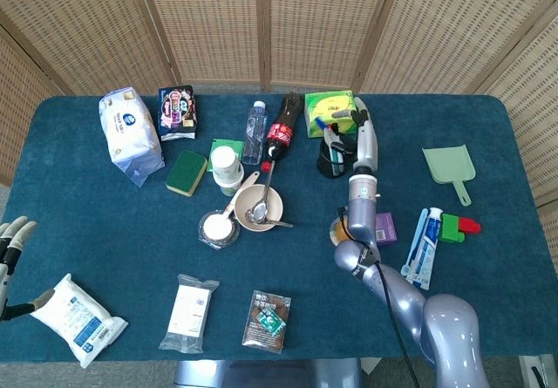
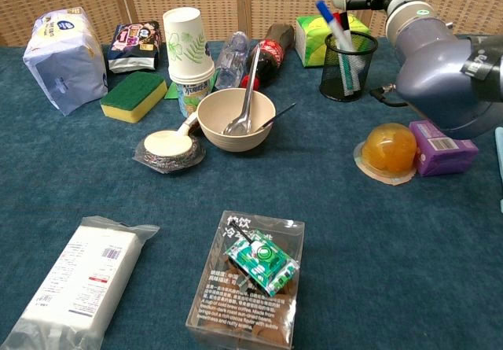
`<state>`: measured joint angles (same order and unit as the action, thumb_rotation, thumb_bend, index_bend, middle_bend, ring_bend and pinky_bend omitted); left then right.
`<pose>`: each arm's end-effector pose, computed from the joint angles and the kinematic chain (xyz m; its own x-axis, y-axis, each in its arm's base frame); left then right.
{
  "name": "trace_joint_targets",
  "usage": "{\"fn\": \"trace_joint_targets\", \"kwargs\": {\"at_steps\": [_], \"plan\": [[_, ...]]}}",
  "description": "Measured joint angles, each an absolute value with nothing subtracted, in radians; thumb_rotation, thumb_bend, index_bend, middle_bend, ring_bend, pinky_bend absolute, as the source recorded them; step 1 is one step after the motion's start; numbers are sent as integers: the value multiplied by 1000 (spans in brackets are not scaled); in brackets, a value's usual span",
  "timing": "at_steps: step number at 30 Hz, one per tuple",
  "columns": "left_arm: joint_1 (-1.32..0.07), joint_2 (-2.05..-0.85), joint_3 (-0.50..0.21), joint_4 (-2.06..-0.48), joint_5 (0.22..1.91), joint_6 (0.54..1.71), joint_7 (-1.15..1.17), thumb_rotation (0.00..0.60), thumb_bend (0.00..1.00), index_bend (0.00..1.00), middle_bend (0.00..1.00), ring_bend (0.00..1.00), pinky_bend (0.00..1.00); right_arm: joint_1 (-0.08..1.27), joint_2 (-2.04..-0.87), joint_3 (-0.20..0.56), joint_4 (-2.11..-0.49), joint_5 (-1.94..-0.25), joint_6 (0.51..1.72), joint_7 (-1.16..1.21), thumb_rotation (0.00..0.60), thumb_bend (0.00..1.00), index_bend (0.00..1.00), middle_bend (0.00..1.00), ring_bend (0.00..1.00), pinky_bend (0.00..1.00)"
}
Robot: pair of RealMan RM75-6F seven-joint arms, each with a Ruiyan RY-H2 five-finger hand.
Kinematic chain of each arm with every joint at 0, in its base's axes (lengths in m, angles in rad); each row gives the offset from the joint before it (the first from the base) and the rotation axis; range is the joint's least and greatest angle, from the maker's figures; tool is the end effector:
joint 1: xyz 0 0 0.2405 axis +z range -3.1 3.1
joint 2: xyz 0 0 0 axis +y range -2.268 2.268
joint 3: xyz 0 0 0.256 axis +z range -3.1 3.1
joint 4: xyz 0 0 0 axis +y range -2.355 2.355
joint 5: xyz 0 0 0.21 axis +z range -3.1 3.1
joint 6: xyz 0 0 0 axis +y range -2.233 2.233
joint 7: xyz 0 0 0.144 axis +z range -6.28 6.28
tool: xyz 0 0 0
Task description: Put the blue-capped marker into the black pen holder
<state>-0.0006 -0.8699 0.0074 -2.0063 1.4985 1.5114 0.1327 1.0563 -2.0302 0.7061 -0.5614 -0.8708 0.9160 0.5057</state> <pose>-0.2636 0.1420 0.1966 0.3825 0.0750 0.9209 0.9196 0.0654 -0.3873 -0.1255 -0.4840 -0.0169 -0.5704 0.1271 0.8115 -0.8139 0.0455 -0.5792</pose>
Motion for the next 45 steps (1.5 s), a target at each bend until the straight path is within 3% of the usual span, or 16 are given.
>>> {"fn": "trace_joint_targets", "kwargs": {"at_steps": [9, 16, 22, 29, 35, 45], "plan": [[0, -869, 11, -2006, 1508, 1512, 129, 600, 179, 0, 0, 0, 0, 1029, -2019, 687, -582, -920, 982, 556, 600, 363, 331, 0, 0, 1], [-2, -864, 12, -2002, 1515, 1511, 117, 600, 180, 0, 0, 0, 0, 956, -1946, 650, -713, -1002, 1108, 589, 600, 362, 297, 0, 0, 14], [-2, -858, 18, -1999, 1535, 1510, 101, 600, 180, 0, 0, 0, 0, 851, -1796, 585, -935, -1083, 1160, 551, 600, 305, 229, 0, 0, 51], [4, -849, 27, -1995, 1562, 1521, 80, 600, 179, 0, 0, 0, 0, 679, -1490, 470, -1315, -1211, 1223, 417, 600, 231, 223, 0, 0, 46], [16, -843, 37, -1993, 1589, 1541, 65, 600, 179, 0, 0, 0, 0, 509, -1262, 347, -1521, -1336, 1339, 219, 600, 191, 227, 0, 0, 29], [35, -836, 48, -1985, 1625, 1575, 41, 600, 180, 0, 0, 0, 0, 348, -1154, 238, -1624, -1383, 1472, 11, 600, 163, 235, 0, 0, 0]]}}
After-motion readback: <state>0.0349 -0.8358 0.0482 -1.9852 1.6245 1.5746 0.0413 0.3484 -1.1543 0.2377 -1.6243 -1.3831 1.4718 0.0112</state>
